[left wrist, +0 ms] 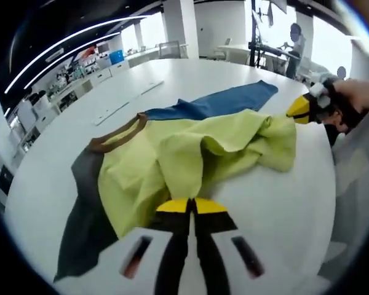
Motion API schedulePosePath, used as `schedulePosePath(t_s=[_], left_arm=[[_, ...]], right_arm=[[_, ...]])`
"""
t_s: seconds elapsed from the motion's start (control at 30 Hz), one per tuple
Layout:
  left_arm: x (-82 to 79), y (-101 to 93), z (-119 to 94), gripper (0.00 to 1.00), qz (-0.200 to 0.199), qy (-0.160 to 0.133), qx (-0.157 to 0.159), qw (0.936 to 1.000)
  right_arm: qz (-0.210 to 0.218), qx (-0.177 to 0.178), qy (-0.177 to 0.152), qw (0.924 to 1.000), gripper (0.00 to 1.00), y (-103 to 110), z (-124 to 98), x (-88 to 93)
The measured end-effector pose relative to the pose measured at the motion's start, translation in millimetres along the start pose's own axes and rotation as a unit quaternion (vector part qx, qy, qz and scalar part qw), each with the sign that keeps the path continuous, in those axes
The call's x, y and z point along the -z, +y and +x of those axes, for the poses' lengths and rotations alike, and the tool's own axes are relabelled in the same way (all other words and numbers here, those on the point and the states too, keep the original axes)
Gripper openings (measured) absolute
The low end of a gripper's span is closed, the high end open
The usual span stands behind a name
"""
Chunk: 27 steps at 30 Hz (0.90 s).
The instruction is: Fold the garment on the visible template until the final outline fits inside the template.
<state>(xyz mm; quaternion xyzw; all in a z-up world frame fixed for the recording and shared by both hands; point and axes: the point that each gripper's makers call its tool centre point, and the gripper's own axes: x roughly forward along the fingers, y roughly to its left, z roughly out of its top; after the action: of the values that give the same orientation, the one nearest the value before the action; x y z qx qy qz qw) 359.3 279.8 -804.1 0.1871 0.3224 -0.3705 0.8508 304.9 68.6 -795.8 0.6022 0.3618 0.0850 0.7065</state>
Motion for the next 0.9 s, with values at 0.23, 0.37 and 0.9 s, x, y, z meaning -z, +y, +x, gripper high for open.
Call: schedulePosePath(t_s=[0.23, 0.37, 0.9], left_arm=[[9.5, 8.0, -39.3, 0.00, -0.012, -0.008, -0.016, 0.9998], [18.4, 13.0, -62.9, 0.00, -0.011, -0.009, -0.028, 0.9995], [55.9, 22.0, -136.2, 0.00, -0.052, -0.006, -0.070, 0.9962]], right_arm=[[-0.056, -0.007, 0.019, 0.9982, 0.00, 12.8, -9.4, -4.7], [-0.086, -0.013, 0.035, 0.9956, 0.00, 21.7, -13.6, -6.7], [-0.319, -0.044, 0.119, 0.9393, 0.00, 60.1, -30.4, 8.5]])
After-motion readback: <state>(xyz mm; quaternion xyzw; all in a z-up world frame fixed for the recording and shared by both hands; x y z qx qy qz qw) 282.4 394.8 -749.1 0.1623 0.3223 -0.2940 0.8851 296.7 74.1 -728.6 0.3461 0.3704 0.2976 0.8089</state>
